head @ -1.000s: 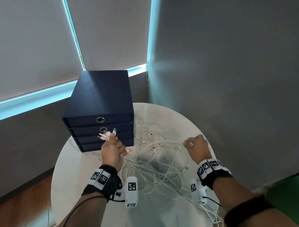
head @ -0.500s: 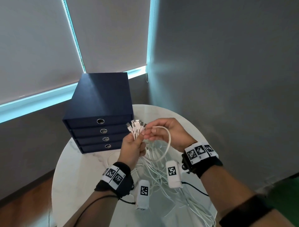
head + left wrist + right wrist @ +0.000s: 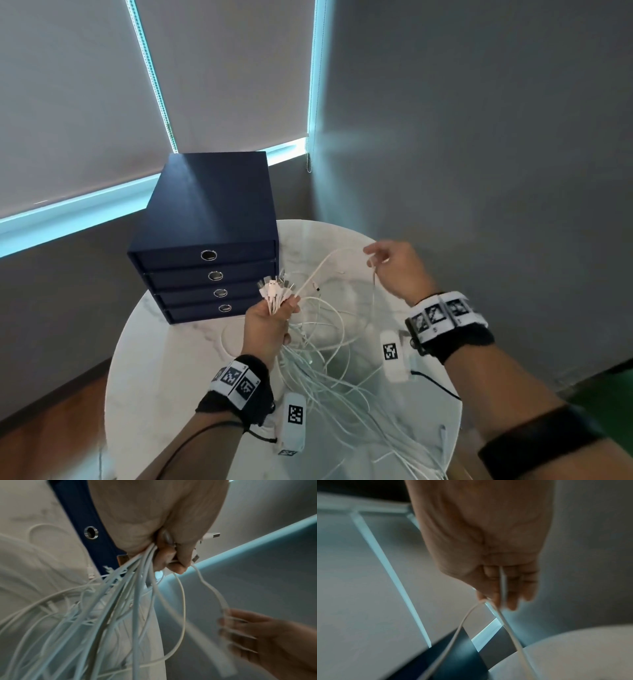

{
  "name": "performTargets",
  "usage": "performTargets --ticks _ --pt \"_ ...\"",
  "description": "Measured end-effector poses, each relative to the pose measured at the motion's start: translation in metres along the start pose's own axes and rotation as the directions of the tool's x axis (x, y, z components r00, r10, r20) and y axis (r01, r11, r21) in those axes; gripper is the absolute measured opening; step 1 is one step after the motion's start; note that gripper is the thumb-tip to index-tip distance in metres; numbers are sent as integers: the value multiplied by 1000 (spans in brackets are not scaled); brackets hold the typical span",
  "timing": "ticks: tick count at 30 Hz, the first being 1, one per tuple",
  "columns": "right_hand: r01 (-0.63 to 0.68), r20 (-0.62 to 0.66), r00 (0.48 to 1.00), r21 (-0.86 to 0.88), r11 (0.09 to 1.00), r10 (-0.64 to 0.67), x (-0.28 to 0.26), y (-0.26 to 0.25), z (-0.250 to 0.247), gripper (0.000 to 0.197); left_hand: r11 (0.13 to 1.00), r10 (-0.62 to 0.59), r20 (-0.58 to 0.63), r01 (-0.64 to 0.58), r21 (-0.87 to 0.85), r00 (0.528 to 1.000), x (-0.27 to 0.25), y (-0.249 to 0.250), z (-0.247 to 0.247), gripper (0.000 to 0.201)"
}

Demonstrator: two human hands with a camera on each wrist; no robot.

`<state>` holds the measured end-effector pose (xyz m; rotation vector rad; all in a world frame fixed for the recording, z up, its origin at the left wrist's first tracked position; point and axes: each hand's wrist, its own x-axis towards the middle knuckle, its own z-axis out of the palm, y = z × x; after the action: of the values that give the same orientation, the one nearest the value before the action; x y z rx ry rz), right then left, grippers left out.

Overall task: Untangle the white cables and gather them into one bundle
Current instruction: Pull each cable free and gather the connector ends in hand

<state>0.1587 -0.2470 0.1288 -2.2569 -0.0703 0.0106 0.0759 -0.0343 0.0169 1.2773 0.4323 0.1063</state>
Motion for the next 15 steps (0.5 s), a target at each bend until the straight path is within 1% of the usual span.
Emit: performTargets --ticks 1,2,3,4,5,6,7,8,9,10,12,14,15 --pt "9 64 998 -271 963 9 -3 4 6 44 999 1 4 -1 39 1000 1 3 4 13" --pt "59 129 992 -443 895 -1 -10 4 12 52 997 5 15 -7 80 1000 1 7 9 14" --pt "149 194 980 -527 836 -52 -17 2 19 58 994 14 31 -17 112 999 0 10 14 16" --pt "262 266 955 -560 786 -129 -22 -1 27 58 991 21 48 -27 134 999 0 12 19 18" --pt "365 340 920 -555 747 -197 -27 -5 36 52 989 28 56 -36 145 998 0 13 22 21" --pt "425 398 889 -529 734 -228 -29 -7 44 40 988 33 62 -42 150 998 0 13 24 25" --pt "444 433 870 -479 758 -236 -32 -10 48 28 987 35 64 -44 152 997 1 13 24 29" --pt "419 440 869 -409 810 -227 -31 -10 51 23 986 35 64 -45 159 997 1 12 24 32" --pt "389 426 874 -322 863 -236 -30 -10 51 22 984 36 61 -46 169 997 1 12 22 30" --pt "371 399 882 -254 893 -253 -27 -10 50 21 983 35 65 -46 177 997 0 13 21 25" --pt "355 297 905 -129 926 -305 -20 -15 45 21 981 15 64 -27 193 998 -1 9 16 19" --pt "295 104 947 95 951 -304 -11 -27 34 29 978 -8 43 -1 208 999 -2 3 8 16" --pt "259 -10 964 242 935 -264 -6 -36 26 33 979 -18 28 12 205 999 -3 -1 3 15"
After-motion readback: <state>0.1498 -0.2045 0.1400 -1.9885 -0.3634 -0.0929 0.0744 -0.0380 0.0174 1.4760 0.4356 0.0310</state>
